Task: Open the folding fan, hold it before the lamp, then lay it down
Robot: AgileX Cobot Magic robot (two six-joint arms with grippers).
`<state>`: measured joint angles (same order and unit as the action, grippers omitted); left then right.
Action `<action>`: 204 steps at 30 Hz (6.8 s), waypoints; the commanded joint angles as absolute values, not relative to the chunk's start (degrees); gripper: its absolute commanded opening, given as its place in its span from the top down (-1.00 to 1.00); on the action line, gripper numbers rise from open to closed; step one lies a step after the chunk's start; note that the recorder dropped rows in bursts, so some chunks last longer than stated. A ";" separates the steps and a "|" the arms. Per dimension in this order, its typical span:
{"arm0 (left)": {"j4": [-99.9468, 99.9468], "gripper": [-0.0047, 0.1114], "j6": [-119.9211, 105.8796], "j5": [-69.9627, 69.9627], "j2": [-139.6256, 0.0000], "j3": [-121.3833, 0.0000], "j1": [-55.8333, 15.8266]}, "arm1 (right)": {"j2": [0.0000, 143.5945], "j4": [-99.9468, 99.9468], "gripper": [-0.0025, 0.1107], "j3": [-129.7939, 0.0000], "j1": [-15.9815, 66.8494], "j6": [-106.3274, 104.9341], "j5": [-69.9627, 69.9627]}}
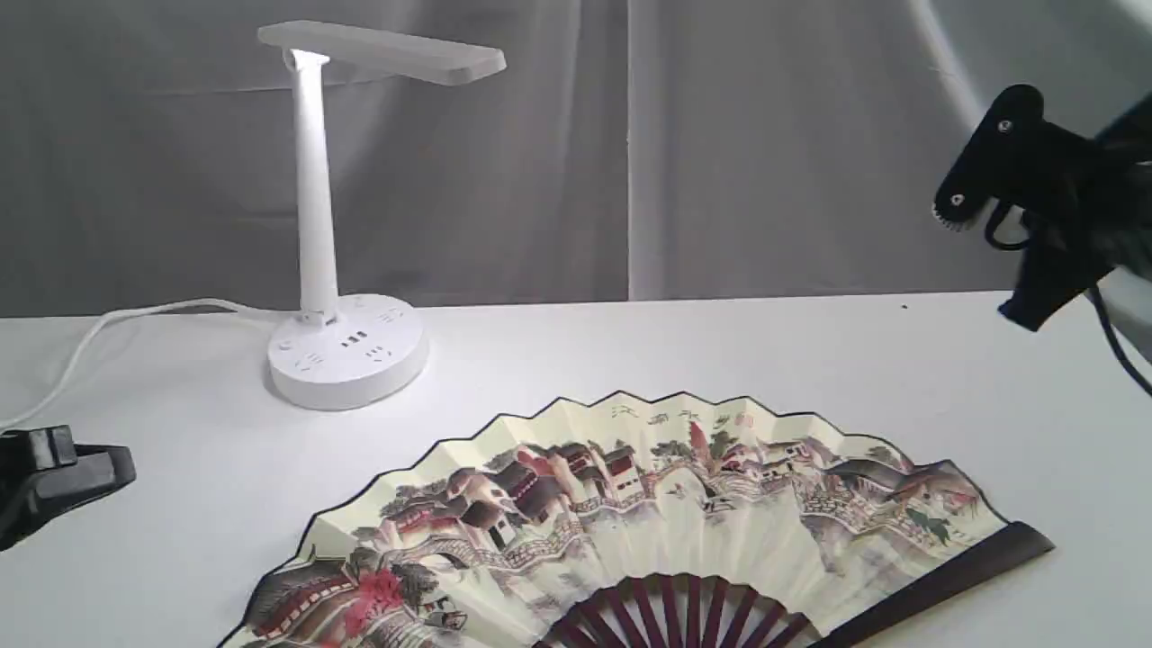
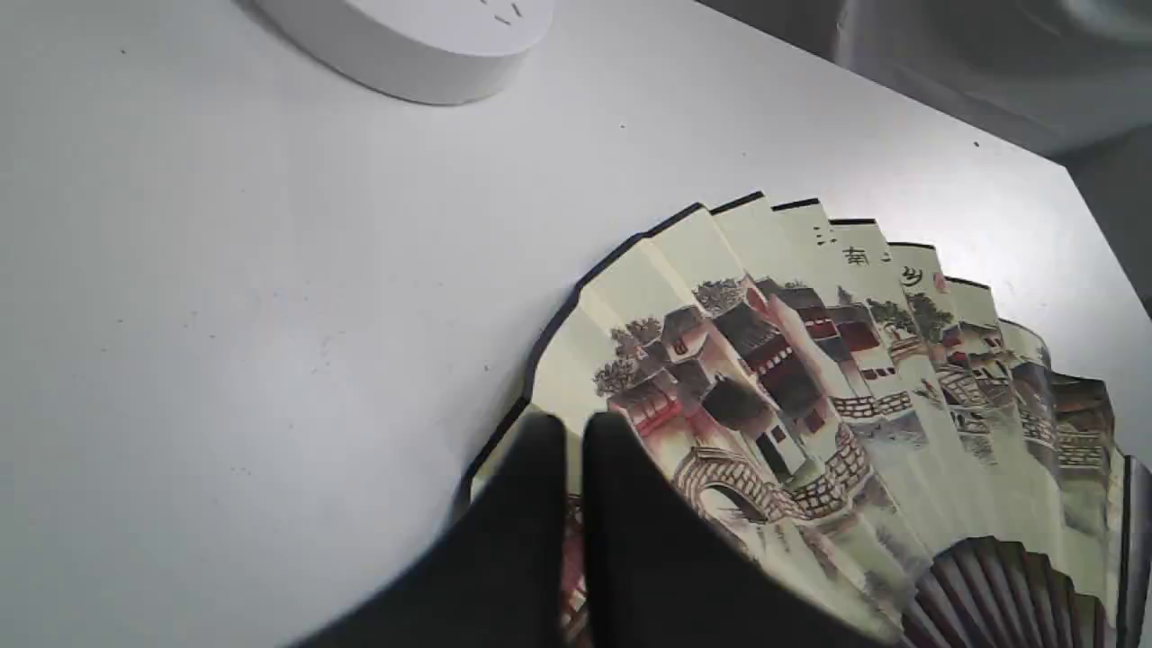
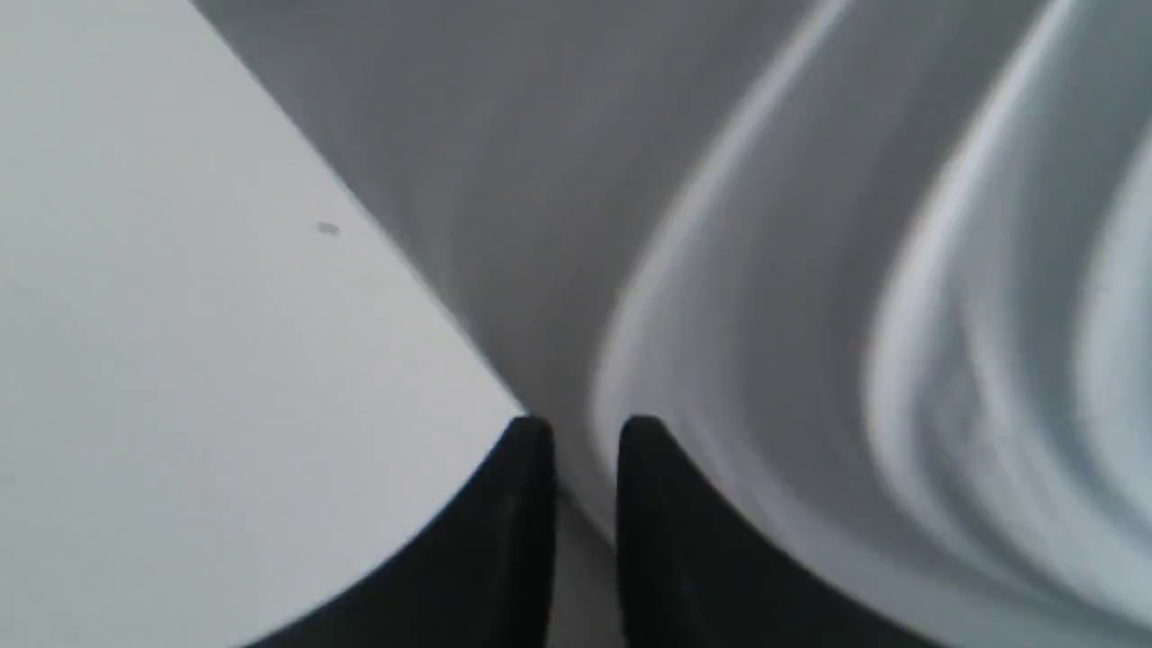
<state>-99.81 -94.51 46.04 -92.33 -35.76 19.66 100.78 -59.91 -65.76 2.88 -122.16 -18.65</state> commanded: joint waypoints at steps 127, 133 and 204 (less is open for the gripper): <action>16.19 0.92 22.71 56.85 -76.50 -61.07 -2.61 | 108.30 -4.11 0.96 -93.72 2.72 -8.98 51.76; 15.25 0.92 21.87 53.15 -62.39 -57.11 -2.61 | 98.03 -4.11 0.96 -82.15 2.72 -8.58 39.18; 10.31 0.92 12.01 35.18 0.00 -27.13 -2.96 | 1.75 -17.58 0.96 0.00 2.65 -10.39 -16.95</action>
<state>10.96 11.80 37.17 -0.24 -28.43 -2.66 1.56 -17.31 -0.27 2.69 -9.49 -18.03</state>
